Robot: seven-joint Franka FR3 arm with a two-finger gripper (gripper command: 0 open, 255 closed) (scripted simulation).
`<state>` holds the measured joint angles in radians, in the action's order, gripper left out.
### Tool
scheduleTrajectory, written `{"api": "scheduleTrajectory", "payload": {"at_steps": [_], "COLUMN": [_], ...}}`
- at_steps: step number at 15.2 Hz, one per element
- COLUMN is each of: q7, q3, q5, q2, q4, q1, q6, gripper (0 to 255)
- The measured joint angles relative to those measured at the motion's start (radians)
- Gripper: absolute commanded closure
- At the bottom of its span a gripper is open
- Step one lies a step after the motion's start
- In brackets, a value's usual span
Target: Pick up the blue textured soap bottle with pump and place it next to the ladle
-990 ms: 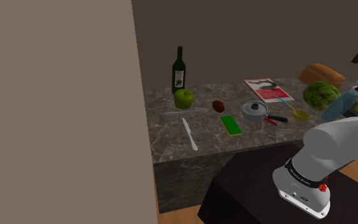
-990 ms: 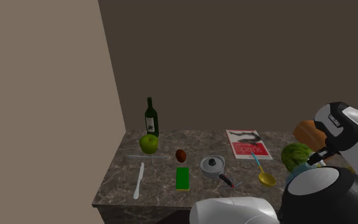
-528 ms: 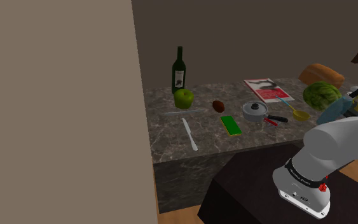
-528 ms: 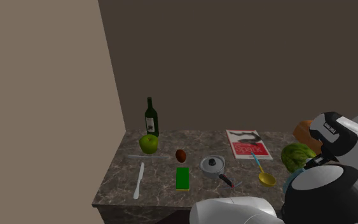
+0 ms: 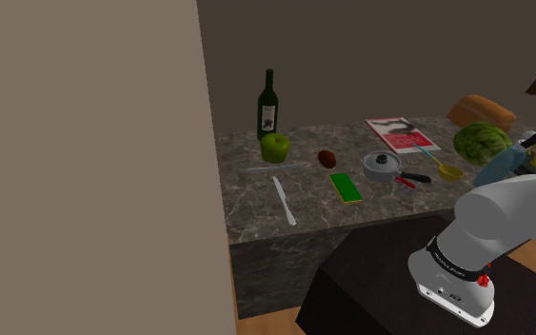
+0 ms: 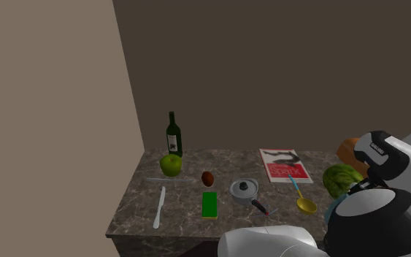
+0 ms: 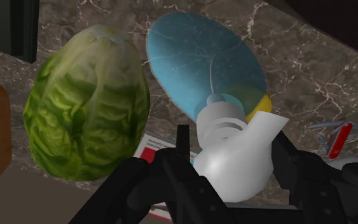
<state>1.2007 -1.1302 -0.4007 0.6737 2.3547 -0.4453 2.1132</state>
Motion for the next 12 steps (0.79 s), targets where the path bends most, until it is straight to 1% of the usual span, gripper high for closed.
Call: {"api": "scheduleTrajectory", "payload": {"at_steps": [6, 10, 12], "q7": [0.000, 0.002, 0.003], "q3": [0.000, 0.068, 0.076], "q5": [0.000, 0.011, 0.016], "q2": [0.000, 0.036, 0.037], "q4": [0.000, -0.057, -0.076], "q1": [0.000, -0.042, -0.043], "q6": [0.000, -0.103, -0.125], "gripper": [0, 0, 0]}}
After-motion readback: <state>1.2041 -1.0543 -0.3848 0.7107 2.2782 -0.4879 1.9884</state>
